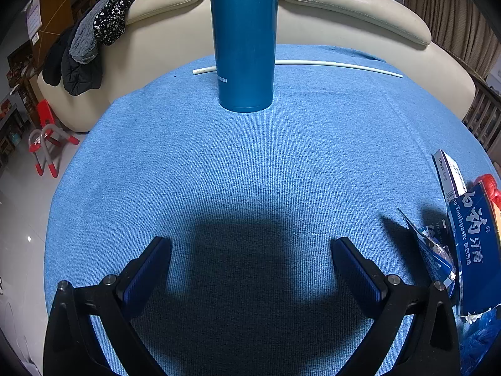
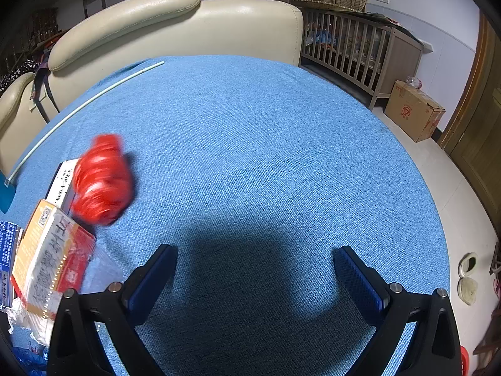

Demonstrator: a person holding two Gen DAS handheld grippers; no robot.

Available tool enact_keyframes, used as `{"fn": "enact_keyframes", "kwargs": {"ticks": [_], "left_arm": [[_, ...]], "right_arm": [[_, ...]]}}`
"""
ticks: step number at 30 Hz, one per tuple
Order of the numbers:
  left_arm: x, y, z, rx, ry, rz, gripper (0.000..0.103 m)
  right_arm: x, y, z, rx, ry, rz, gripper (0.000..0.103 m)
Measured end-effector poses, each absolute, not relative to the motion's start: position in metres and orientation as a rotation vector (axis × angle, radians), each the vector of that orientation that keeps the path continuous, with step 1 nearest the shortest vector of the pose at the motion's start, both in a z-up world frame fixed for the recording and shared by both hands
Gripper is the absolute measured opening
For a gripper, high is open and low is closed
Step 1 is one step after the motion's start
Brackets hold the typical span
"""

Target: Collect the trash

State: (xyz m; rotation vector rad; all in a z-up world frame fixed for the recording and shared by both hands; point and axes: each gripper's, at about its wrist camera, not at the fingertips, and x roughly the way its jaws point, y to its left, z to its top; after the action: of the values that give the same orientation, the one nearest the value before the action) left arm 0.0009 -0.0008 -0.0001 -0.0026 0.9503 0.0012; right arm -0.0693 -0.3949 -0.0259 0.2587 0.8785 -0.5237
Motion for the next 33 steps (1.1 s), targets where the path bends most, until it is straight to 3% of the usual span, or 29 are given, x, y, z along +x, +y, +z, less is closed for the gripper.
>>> {"fn": "enact_keyframes", "kwargs": {"ticks": [11, 22, 33], "left_arm": [[-0.001, 0.000, 0.001, 0.007, 0.972, -0.040, 0.103], [-0.077, -0.014, 0.054, 0.083, 0.817, -0.088, 0.103], [-0.136, -0.027, 0.071, 0.060, 0.790, -0.181, 0.103]], "right_arm": [[-0.075, -0.395, -0.019, 0.258, 0.942, -0.456, 0.103], [-0.168, -0.347, 0.055, 0.203, 0.733, -0.343, 0.103], [-0.242, -0.308, 0.072, 0.249, 0.668, -0.286, 0.103]]}}
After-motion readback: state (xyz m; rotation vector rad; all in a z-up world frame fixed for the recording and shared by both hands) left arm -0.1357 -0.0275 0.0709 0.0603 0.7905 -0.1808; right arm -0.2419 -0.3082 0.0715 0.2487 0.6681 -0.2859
